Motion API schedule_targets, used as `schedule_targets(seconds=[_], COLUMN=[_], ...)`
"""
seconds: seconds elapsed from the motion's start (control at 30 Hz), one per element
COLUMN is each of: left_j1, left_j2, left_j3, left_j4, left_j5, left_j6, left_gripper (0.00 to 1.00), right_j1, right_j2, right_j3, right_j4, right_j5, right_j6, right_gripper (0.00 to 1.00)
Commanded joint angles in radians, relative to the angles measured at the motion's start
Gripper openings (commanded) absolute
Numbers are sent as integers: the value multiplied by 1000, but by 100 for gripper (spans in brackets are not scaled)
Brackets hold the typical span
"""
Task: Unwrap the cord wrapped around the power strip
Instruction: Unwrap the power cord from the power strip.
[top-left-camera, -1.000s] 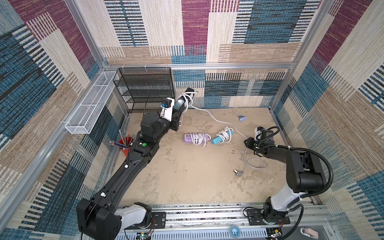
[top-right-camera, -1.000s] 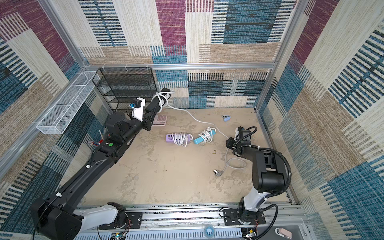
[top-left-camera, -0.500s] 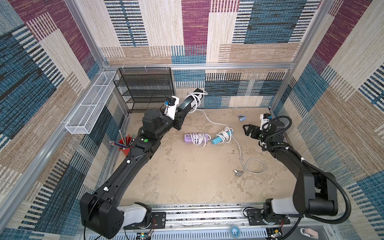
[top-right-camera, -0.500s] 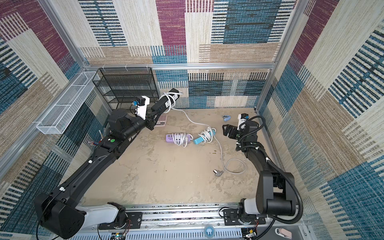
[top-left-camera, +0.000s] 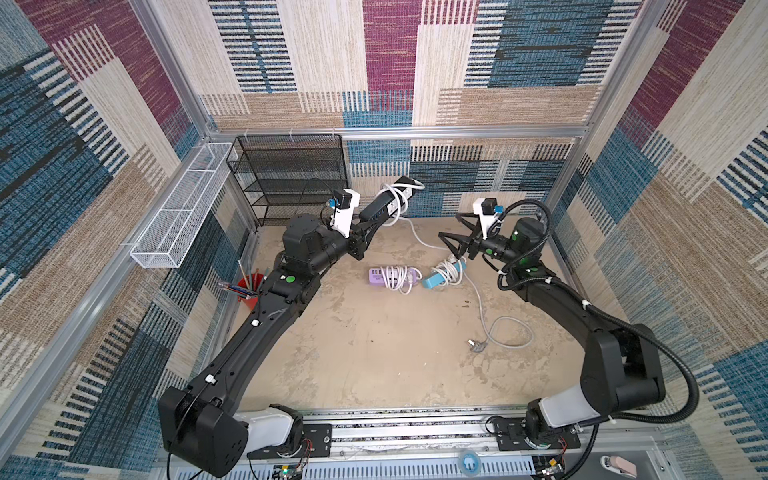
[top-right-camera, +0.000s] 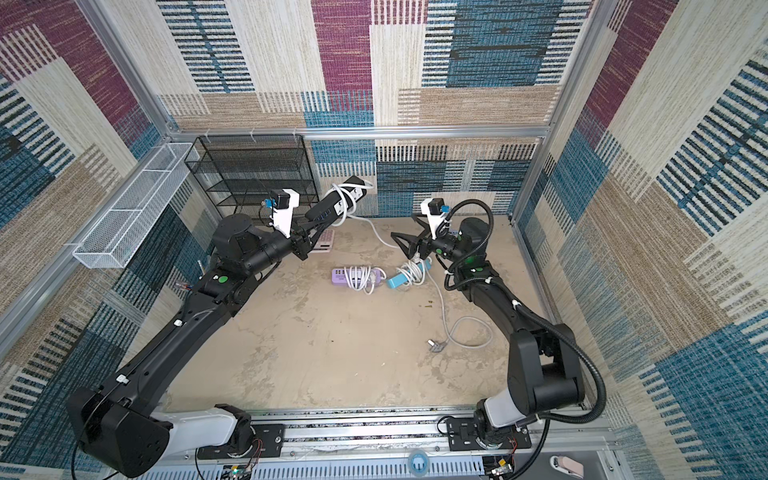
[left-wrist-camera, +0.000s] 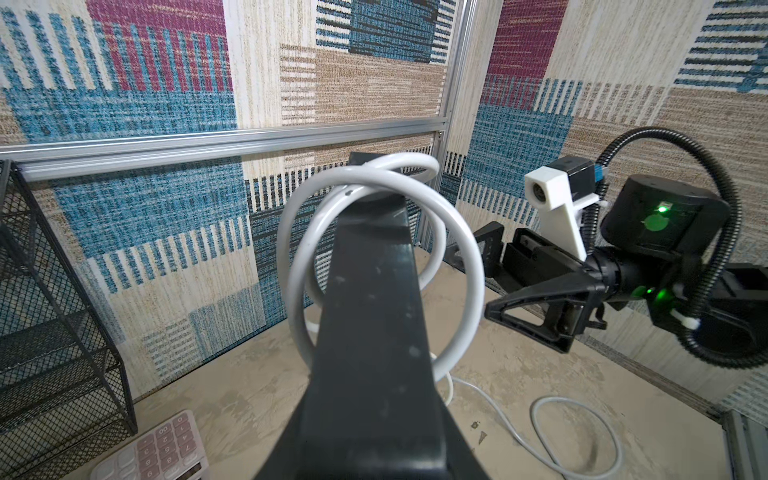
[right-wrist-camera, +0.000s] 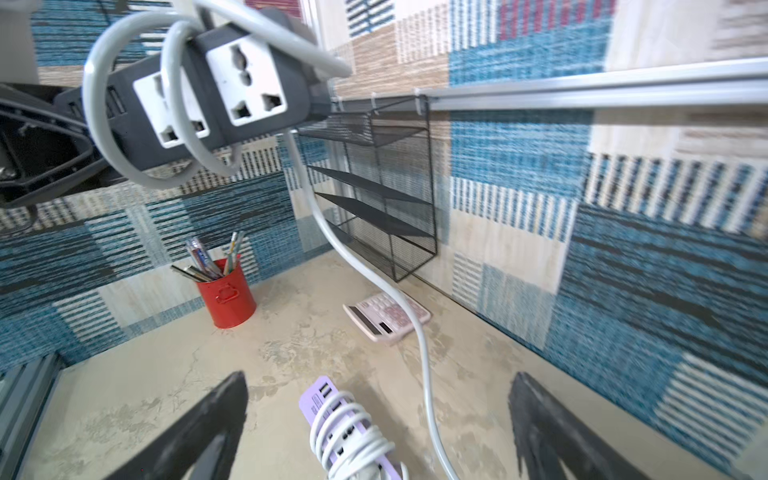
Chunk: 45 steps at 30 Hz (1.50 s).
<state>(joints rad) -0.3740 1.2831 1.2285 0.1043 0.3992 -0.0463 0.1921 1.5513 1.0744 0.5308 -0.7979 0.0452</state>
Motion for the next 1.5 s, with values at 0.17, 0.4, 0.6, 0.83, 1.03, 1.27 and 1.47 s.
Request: schedule_targets(seconds=[0.17,0.4,0.6,0.83,1.03,1.27,1.47], left_j1=[0,1,2,2,4,3,2], left_j2=[-20,-26,-31,-37,-34,-13,39], left_j3=[18,22,20,18,16,23,38], left_j4=[49,48,48,48,48,48,48], left_j5=[31,44,49,46,47,77,116], left_j6=[-15,-23,-24,-20,-19,-37,-77], left_gripper=[0,0,0,0,0,0,0], right_j1=[70,129,155,156,149,78,43], right_j2=[218,383,469,503,479,408,383], right_j3=[180,355,434,481,460,444,616], right_j4=[180,155,146,104,90,120,-49], right_j5=[-86,-98,-99,-76,-39,-28,-14], right_j6=[-96,-109,-86,-66,-46,25,-34], right_gripper=[98,99,93,31,0,0,0])
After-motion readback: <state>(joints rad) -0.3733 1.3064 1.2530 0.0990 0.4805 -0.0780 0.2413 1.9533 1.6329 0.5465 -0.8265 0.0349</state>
